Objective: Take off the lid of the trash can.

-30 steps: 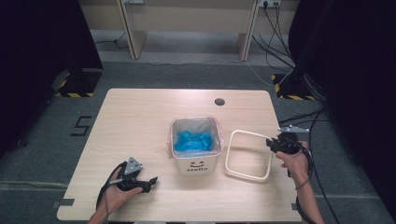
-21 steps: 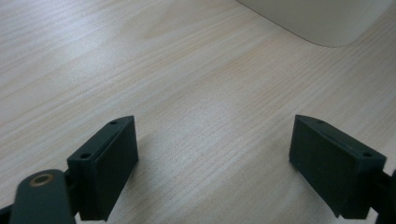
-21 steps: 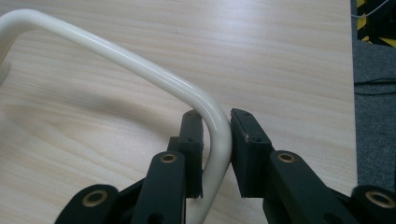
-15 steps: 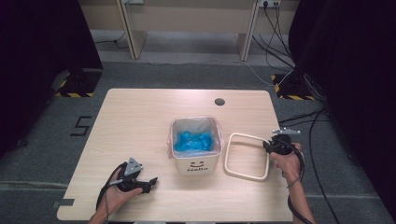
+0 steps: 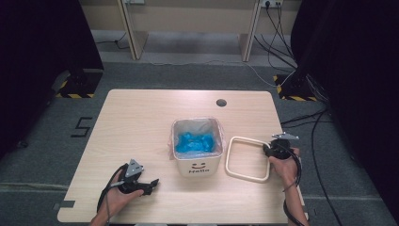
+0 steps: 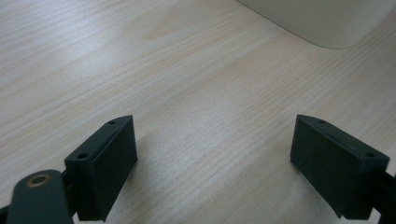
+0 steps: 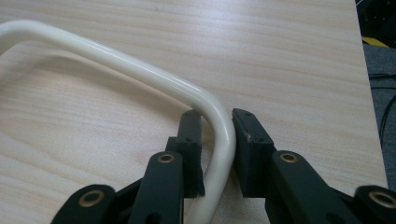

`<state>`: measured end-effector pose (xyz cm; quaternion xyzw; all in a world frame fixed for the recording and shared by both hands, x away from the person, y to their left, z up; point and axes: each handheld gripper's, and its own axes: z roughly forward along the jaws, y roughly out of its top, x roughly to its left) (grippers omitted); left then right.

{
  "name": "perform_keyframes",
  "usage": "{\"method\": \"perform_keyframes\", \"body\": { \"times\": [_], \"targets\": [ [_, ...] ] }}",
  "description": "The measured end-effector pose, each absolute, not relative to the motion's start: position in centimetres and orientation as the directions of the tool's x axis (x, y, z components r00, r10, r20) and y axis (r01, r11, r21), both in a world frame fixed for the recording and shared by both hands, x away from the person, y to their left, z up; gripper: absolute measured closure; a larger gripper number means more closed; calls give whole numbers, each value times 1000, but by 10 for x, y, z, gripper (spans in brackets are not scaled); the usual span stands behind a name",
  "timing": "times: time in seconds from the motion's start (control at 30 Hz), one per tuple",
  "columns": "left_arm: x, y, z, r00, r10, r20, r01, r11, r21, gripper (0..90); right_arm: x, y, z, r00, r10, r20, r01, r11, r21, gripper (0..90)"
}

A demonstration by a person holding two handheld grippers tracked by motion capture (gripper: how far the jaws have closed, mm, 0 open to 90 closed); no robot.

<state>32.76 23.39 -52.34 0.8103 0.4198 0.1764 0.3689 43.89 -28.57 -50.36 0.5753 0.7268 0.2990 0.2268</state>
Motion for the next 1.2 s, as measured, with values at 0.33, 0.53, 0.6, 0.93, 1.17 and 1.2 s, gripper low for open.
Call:
{"method": "perform_keyframes", "body": {
  "times": [0.33,0.53,0.6,0.93,1.17,1.2],
  "targets": [
    [328,234,-523,584,811,-24,551,-375,746,133,435,-281,-504,-235,972,9,692,161,703,653],
    [327,234,-523,583,812,-24,551,-374,746,132,428,-280,-496,-186,982,38,656,96,749,504],
    [327,234,-523,583,812,-24,551,-374,746,132,425,-278,-495,-174,982,69,637,59,769,444],
    [328,233,-523,579,815,-25,555,-372,745,125,423,-267,-487,-169,979,116,628,16,778,280],
    [329,233,-523,579,815,-25,556,-372,743,119,417,-258,-476,-200,968,151,608,2,794,257],
    [329,233,-523,579,815,-25,556,-372,743,119,417,-257,-474,-207,966,156,605,1,796,255]
  ]
}}
